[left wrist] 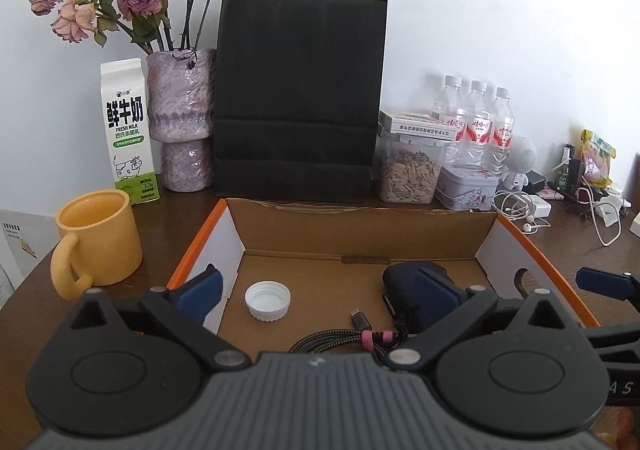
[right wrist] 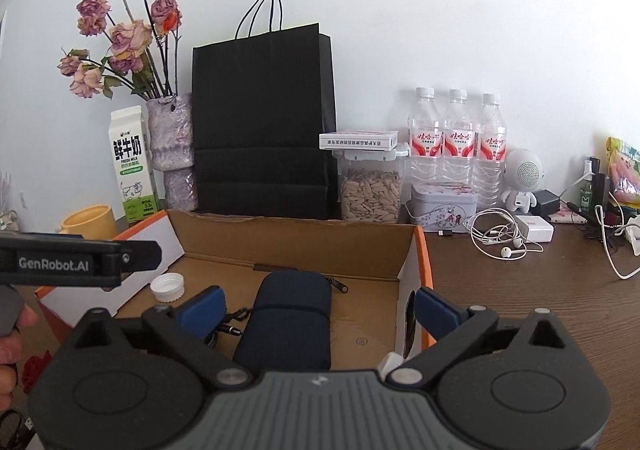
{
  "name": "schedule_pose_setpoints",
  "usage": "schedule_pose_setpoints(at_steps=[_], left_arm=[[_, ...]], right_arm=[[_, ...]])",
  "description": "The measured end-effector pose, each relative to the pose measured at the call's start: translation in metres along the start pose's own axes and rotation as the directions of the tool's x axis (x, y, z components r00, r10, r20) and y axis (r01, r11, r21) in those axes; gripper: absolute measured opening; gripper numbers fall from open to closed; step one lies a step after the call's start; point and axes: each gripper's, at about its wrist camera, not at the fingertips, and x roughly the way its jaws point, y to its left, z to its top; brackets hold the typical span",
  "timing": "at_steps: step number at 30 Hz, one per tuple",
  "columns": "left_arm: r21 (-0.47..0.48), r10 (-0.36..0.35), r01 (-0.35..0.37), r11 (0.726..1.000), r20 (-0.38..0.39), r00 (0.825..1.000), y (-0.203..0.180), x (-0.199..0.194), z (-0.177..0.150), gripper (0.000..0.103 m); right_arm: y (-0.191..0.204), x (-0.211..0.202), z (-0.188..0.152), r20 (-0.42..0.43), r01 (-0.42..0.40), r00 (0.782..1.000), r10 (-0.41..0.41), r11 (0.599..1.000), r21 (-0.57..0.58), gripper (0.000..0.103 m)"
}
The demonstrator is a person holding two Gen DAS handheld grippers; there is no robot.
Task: Organize objects
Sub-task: 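Open the right tool to drop the cap while the left tool releases the cable into the box, then move both tools back toward the plush sheep and remaining items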
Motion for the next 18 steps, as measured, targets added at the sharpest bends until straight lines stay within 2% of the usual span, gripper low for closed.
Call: schedule_pose_setpoints(at_steps=[10, 18], left_arm=[[0.0, -0.005, 0.005, 1.0, 0.002, 1.0, -0.001, -0.003, 0.001, 0.103], [-0.001, -0.018, 0.018, 1.0, 0.03, 0.999, -0.001, -0.02, 0.003, 0.103]], right_arm=[[0.001, -0.003, 0.0, -0.004, 0.002, 1.0, -0.002, 1.0, -0.007, 0.102], [0.0, -0.015, 0.001, 0.012, 0.005, 1.0, -0.005, 1.0, -0.01, 0.103]])
